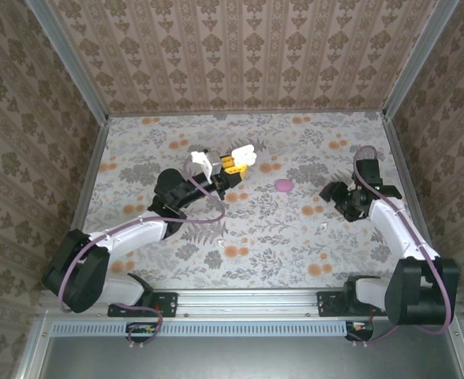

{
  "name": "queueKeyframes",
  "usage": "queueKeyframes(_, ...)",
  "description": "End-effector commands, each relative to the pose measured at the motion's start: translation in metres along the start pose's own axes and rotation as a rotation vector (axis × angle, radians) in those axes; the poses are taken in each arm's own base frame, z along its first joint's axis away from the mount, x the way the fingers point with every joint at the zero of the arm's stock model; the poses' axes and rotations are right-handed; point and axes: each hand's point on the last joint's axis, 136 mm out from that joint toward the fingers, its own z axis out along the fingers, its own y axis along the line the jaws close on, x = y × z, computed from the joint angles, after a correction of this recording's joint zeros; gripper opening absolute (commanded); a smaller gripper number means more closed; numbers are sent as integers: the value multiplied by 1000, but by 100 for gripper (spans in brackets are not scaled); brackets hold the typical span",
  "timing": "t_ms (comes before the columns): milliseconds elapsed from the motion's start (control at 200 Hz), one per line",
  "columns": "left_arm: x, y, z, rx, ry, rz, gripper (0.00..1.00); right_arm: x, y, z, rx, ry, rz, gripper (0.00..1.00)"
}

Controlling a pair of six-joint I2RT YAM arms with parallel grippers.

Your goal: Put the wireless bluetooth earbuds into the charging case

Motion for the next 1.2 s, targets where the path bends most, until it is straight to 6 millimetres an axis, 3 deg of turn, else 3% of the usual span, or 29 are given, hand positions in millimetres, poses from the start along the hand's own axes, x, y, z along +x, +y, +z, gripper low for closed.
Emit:
queueKeyframes(0, -15, -2, -5, -3, -46, 50, 14, 19, -25, 10, 126, 102, 36, 58)
queueKeyframes(95, -14, 0, -3, -3, -45, 48, 14, 28, -30, 18, 200, 164, -38, 53)
queueKeyframes(505, -10, 0, -1, 4, -39, 38, 14, 31, -32, 37, 367, 247, -291, 50)
queueKeyframes(1195, -9, 3, 1, -4, -33, 31, 14, 40, -41, 63, 389, 337, -373, 39)
